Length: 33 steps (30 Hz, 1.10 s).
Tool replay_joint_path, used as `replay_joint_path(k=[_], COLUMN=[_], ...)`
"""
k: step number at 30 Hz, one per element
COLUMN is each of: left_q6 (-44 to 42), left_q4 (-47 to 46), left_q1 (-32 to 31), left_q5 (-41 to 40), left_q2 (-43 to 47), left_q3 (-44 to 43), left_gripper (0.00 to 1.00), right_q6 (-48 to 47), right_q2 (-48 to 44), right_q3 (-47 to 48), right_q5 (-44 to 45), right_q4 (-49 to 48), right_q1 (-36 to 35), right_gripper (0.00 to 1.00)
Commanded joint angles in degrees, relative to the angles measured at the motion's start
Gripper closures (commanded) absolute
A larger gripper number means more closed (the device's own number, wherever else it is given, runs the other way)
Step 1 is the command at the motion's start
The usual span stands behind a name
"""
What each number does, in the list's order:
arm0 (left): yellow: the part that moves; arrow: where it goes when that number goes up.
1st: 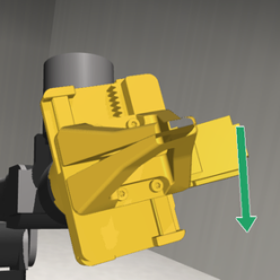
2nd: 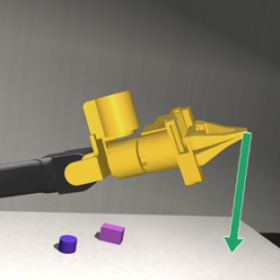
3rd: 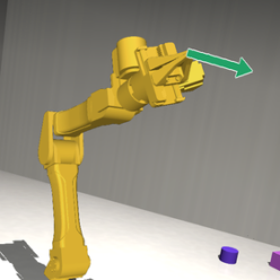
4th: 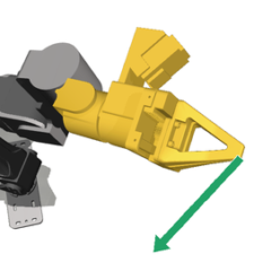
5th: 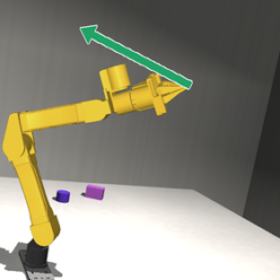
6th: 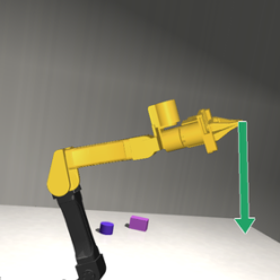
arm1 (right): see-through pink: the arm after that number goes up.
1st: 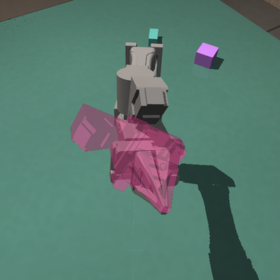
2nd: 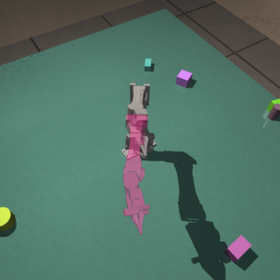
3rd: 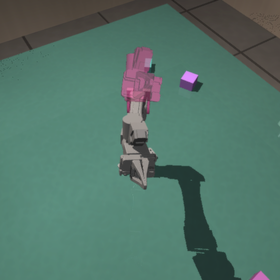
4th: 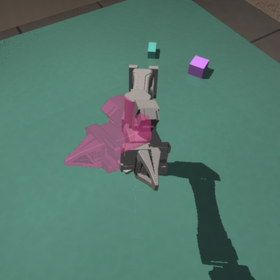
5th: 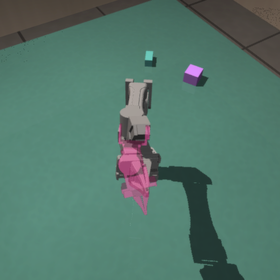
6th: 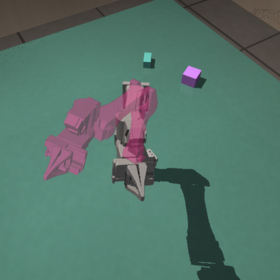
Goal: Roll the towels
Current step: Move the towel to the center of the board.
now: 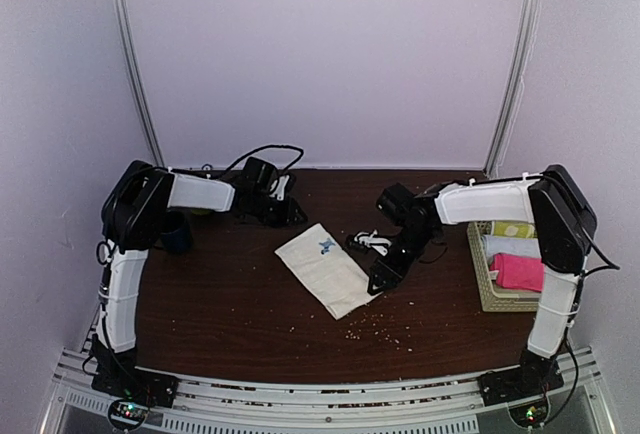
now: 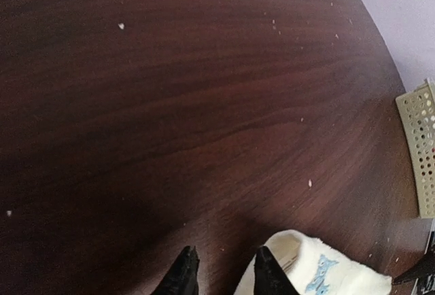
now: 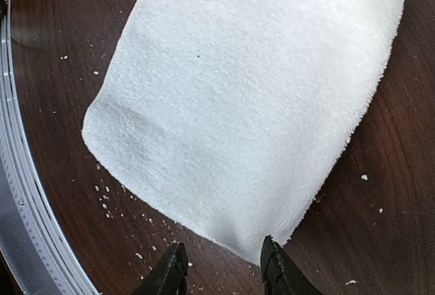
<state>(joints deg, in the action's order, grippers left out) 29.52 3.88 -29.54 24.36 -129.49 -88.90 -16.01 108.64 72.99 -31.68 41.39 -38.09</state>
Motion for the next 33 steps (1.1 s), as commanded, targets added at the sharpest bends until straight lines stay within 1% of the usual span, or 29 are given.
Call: replay_joint_path(k=[1, 5, 7, 10, 11, 13, 15, 18, 22, 25, 28, 31, 33], left_q6=[-5.62, -4.96, -6.74, -13.46, -15.81, -18.55, -18.1, -14.77, -10.24, -9.7, -12.17, -17.54, -21.75], left_q4=[5.31, 4.17, 2.27, 0.9, -0.16, -4.6, -10.65, -15.21, -22.01, -22.21, -20.91, -13.95, -9.12], left_q1=[0.37, -0.52, -2.78, -8.67, -11.05, -15.7, -19.28, -21.65, -23.84, -24.36, -25.43, -27.29, -29.36], left_q5=[-3.43, -3.87, -2.6, -3.61, -5.11, -7.3, -7.02, -6.54, -8.43, -10.4, -11.19, -12.31, -14.73], left_q2=[6.05, 14.94, 19.24, 25.24, 27.11, 30.3, 32.49, 33.65, 36.25, 35.93, 34.61, 31.34, 28.55], left_q3=[-2.59, 5.25, 10.21, 16.48, 18.81, 24.54, 30.26, 35.6, 42.17, 43.01, 41.21, 35.55, 30.81], left_gripper=[0.68, 0.67, 0.66, 0.68, 0.69, 0.69, 0.7, 0.74, 0.75, 0.74, 0.72, 0.67, 0.66], right_q6=[-2.0, -4.01, -4.77, -3.95, -3.62, -2.98, -2.64, -0.4, 1.75, 3.03, 5.61, 7.89, 12.59], right_q2=[-3.7, -2.62, -1.19, 2.05, 3.28, 6.01, 8.64, 13.0, 20.73, 25.7, 29.98, 31.4, 29.72], right_q3=[4.85, 6.77, 7.57, 10.53, 11.73, 15.0, 18.84, 24.49, 33.84, 37.92, 40.04, 40.4, 36.59], right_q5=[-2.69, -0.31, 1.08, -0.29, -1.18, -2.73, -4.21, -7.89, -9.19, -8.2, -7.57, -4.83, -1.97], right_q4=[5.98, 2.96, 1.32, 0.04, -0.17, -0.36, -0.62, -2.24, -1.87, -3.2, -5.25, -5.6, -9.58], right_q1=[3.74, 5.9, 5.93, 6.09, 6.09, 6.03, 5.81, 5.26, 2.71, 1.1, 1.04, 1.85, 3.54], right_gripper=[0.6, 0.59, 0.59, 0.59, 0.59, 0.6, 0.6, 0.61, 0.65, 0.69, 0.73, 0.76, 0.77])
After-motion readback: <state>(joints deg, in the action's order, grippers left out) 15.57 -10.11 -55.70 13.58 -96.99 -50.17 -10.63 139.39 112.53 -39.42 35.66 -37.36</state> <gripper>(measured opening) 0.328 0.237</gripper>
